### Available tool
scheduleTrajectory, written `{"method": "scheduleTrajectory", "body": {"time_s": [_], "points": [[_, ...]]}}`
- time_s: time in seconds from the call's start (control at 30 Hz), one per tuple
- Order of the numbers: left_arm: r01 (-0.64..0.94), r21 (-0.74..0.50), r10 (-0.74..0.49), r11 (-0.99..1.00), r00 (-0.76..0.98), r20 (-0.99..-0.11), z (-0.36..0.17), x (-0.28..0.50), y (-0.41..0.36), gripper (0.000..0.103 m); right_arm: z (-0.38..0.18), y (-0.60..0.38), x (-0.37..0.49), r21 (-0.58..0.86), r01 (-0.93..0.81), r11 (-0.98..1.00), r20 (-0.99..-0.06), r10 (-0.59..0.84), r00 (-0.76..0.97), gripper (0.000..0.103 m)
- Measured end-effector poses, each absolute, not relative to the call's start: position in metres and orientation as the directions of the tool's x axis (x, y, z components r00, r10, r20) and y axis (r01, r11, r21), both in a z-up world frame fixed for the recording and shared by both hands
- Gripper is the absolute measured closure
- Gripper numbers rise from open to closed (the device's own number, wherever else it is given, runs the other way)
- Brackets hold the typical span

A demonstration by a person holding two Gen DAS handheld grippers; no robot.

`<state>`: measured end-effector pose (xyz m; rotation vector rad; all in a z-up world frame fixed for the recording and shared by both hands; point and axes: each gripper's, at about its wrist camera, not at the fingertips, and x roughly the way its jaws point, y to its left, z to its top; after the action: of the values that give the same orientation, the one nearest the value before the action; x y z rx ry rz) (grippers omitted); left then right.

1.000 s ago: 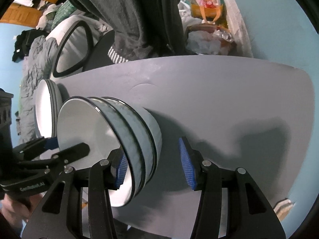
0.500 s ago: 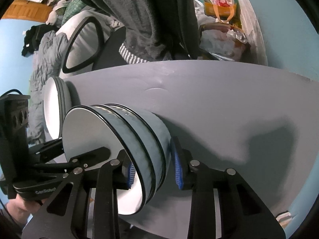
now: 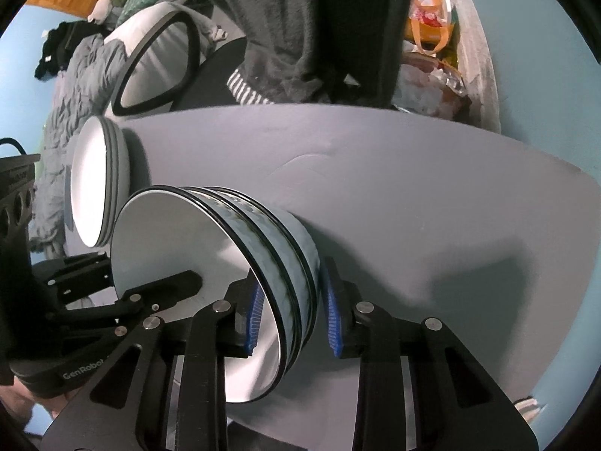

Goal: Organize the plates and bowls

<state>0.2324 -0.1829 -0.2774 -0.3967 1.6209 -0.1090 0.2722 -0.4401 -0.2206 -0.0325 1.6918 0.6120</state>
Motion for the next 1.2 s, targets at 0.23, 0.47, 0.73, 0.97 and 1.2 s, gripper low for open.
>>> {"method": "scheduleTrajectory", "body": {"time_s": [0.23,0.47,0.73,0.97,1.2], "points": [[-0.189,-0.277,-0.289,0.942,-0.043,-0.956,-0.273,0.198,-0.158,0.078,-0.22,-0.415,0.243,0.373,-0.374,0.849,-0.923,0.299,-0.24,0.077],[-0.202,-0.256,-0.271,0.945,-0.048,-0.961,-0.27,0.154,-0.125,0.078,-0.221,-0.384,0.212,0.369,-0.378,0.849,-0.924,0.29,-0.25,0.079],[-0.239,-0.254,-0.273,0.937,-0.048,-0.961,-0.27,0.108,-0.084,0.078,-0.222,-0.341,0.176,0.349,-0.403,0.846,-0.931,0.263,-0.255,0.079],[-0.255,-0.24,-0.26,0.937,-0.048,-0.964,-0.271,0.084,-0.063,0.078,-0.222,-0.312,0.147,0.341,-0.393,0.854,-0.934,0.26,-0.245,0.079],[-0.267,-0.232,-0.254,0.935,-0.047,-0.966,-0.27,0.086,-0.063,0.078,-0.22,-0.29,0.12,0.323,-0.393,0.861,-0.942,0.255,-0.217,0.079]]}}
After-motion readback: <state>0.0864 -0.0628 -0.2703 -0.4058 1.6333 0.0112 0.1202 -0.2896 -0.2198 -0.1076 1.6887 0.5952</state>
